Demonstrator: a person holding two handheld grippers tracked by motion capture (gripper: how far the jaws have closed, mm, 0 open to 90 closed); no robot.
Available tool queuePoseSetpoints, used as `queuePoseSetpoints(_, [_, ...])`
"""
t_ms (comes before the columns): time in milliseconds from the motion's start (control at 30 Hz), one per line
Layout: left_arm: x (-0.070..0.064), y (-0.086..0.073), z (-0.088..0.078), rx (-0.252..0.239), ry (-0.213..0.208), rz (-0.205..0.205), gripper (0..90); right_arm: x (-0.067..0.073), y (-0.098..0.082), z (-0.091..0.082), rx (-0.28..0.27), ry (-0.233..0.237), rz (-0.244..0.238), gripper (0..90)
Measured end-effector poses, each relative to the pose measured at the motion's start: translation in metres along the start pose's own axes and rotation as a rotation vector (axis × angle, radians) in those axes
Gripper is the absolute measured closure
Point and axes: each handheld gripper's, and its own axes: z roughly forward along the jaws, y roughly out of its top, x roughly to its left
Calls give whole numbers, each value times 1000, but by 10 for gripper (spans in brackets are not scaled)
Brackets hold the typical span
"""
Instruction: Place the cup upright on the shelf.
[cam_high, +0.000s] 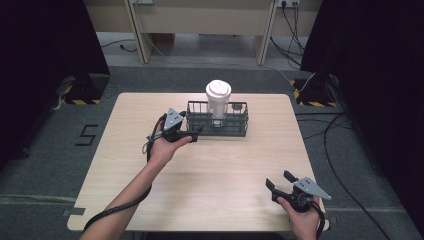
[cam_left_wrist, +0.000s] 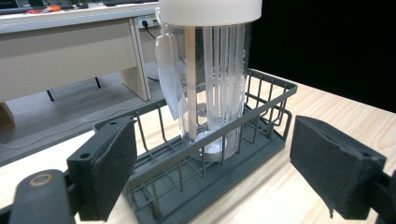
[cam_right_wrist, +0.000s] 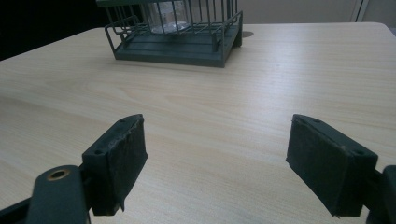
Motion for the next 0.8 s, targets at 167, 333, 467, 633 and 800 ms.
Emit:
queuePoseSetpoints(167, [1, -4, -13, -11, 5, -1, 145, 0, 0, 0, 0, -1, -1, 203])
queuePoseSetpoints(333, [0, -10, -25, -12, -5, 3, 145, 0, 0, 0, -1, -2, -2, 203])
queuePoseSetpoints(467, [-1, -14, -34, -19, -6, -3, 145, 0, 0, 0, 0, -4, -8, 203])
queuePoseSetpoints(633, [0, -18, -45, -25, -2, -6, 145, 0, 0, 0, 1, -3, -8, 203])
queuePoseSetpoints(800, [0, -23, -56, -25, 3, 0, 145, 0, 0, 0, 0, -5, -8, 203])
